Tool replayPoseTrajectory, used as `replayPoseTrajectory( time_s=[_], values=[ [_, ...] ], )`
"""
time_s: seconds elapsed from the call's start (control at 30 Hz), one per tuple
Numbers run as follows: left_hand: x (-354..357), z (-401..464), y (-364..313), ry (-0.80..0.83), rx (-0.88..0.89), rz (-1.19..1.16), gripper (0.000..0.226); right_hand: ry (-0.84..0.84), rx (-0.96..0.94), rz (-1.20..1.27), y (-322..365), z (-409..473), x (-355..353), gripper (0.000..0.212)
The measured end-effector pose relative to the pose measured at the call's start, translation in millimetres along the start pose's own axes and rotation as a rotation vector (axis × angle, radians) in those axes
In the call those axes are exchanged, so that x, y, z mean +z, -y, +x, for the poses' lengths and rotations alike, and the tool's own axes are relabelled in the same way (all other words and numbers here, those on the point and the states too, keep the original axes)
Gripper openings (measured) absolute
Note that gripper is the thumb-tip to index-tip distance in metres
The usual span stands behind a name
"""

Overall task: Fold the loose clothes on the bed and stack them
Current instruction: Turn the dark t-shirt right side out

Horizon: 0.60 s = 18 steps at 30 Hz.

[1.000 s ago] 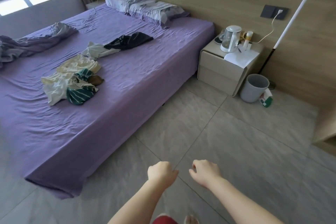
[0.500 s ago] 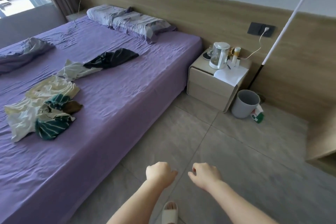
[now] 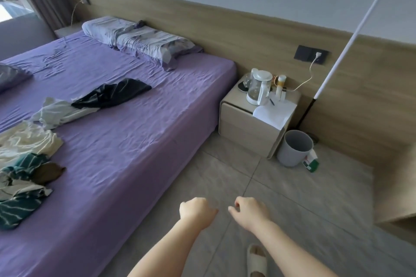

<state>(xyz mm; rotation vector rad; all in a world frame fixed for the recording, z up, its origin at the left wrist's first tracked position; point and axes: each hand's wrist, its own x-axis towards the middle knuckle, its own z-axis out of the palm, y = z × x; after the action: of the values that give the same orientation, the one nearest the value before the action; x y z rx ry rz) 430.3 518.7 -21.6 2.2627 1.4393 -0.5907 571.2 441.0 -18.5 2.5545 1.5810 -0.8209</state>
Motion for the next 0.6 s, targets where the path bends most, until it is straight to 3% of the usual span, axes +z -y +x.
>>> replayPoseTrajectory(
  time_s=[0.4,0.6],
  values=[
    [-69.3,112.2,-76.7,-0.042,-0.246,-0.192,0.046,0.045,-0.225,-0.201,-64.8,153.5,-106.5,0.040],
    [-102.3,147.0,-81.0,-0.077,-0.334,-0.259,0.046,0.078,-0.300,-0.280,-66.6,209.0,-139.7,0.038]
  ],
)
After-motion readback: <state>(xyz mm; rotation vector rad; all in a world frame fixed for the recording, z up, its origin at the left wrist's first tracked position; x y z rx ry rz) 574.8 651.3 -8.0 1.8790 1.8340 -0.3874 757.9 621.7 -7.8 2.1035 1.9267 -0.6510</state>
